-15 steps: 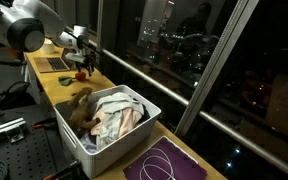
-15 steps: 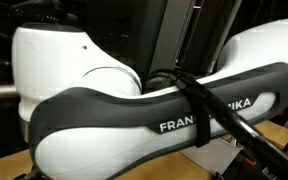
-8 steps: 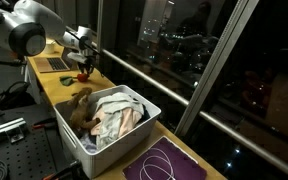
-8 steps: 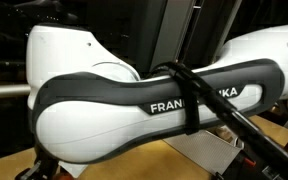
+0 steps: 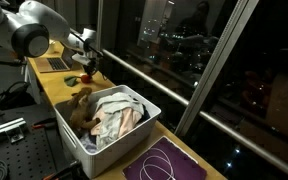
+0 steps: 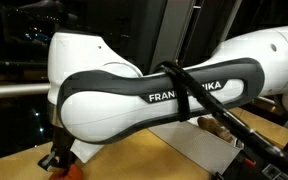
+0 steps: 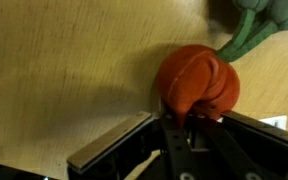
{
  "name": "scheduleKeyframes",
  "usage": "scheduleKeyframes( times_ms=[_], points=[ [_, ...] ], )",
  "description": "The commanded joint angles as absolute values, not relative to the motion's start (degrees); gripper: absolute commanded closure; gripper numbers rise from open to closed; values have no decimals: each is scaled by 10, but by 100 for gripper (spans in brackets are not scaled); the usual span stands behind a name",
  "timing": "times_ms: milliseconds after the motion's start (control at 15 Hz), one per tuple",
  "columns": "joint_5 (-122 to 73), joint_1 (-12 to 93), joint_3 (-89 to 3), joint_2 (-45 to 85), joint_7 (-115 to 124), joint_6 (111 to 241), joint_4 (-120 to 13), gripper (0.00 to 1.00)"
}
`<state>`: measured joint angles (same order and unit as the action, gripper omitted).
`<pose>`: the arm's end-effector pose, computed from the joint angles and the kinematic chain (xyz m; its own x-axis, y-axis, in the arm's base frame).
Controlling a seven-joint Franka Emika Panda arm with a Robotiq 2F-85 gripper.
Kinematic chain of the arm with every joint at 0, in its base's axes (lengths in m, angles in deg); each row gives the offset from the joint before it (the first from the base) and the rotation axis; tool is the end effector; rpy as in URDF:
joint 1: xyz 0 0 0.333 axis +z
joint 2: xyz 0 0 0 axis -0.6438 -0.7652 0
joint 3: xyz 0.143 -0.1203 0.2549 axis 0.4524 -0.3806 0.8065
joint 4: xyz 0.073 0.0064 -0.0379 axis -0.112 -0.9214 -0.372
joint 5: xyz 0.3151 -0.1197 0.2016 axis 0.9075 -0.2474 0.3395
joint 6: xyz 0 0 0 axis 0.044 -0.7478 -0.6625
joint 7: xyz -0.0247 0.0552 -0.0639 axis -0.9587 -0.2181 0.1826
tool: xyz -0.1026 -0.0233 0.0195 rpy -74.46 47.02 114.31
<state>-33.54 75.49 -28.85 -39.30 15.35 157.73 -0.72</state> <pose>0.6190 0.5096 0.1439 0.8881 0.4577 0.0414 0.4578 -0.8890 0.0089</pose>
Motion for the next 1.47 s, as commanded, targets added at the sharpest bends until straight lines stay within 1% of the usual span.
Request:
scheduleKeyframes(
  times_ms=[0, 533, 933, 1267, 1400],
  points=[
    [-337, 741, -296, -359, 186, 1586, -61, 98],
    [-375, 731, -357, -188, 306, 1614, -258, 97],
    [-431, 742, -400, -40, 403, 1589, -410, 97],
    [-454, 731, -422, 81, 444, 1569, -557, 97],
    [-470, 705, -412, 128, 450, 1563, -616, 97]
  ],
)
